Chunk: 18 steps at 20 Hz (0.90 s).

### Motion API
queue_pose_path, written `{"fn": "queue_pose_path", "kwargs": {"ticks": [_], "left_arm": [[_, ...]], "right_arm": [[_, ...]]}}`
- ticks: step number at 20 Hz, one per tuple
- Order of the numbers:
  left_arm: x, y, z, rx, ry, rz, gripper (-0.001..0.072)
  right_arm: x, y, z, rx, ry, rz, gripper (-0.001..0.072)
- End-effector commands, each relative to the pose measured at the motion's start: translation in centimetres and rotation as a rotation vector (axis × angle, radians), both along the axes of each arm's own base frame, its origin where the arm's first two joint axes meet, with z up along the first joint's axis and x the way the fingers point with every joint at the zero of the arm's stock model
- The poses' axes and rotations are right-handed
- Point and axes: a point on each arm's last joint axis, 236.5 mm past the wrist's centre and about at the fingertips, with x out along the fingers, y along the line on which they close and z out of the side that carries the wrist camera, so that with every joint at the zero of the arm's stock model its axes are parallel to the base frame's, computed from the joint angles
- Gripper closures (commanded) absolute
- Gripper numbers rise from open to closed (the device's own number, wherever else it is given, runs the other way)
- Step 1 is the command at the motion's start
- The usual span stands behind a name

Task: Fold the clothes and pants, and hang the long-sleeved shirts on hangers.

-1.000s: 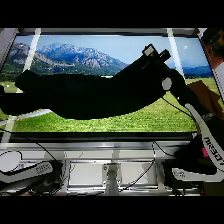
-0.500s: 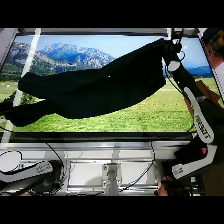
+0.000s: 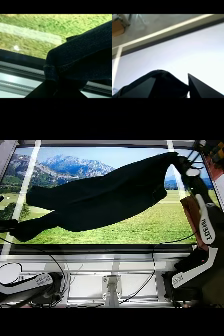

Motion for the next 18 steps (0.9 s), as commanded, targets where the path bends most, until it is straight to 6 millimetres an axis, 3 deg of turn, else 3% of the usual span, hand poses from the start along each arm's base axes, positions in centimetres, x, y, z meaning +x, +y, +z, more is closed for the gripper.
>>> {"fn": "queue_pose_path", "kwargs": {"ticks": [1, 3, 6, 8, 11, 14, 18], "left_arm": [[0.0, 0.0, -0.1, 0.001, 0.000, -0.004, 0.0675], [-0.1, -0.1, -0.1, -0.003, 0.004, -0.002, 0.0676], [-0.3, -0.4, -0.1, -0.016, 0.012, 0.001, 0.0675], [-0.4, -0.4, -0.1, -0.016, 0.014, 0.001, 0.0676], [-0.4, -0.4, -0.1, -0.017, 0.014, 0.002, 0.0675], [-0.4, -0.4, -0.1, -0.018, 0.013, 0.012, 0.0675], [-0.5, -0.5, -0.1, -0.022, 0.019, 0.013, 0.0675]], "right_arm": [[-3.9, -1.5, -3.9, 0.187, 0.216, 0.157, 0.0279], [-7.2, -2.5, -6.7, 0.161, 0.365, 0.244, 0.0183], [-10.0, -3.2, -8.6, 0.161, 0.478, 0.301, 0.0177], [-12.1, -3.9, -11.0, 0.178, 0.613, 0.273, 0.0177], [-15.1, -1.9, -14.5, 0.228, 0.777, 0.359, 0.0177], [-15.5, -0.5, -16.7, 0.299, 0.838, 0.365, 0.0177], [-14.7, 1.0, -18.7, 0.407, 0.849, 0.341, 0.0177]]}}
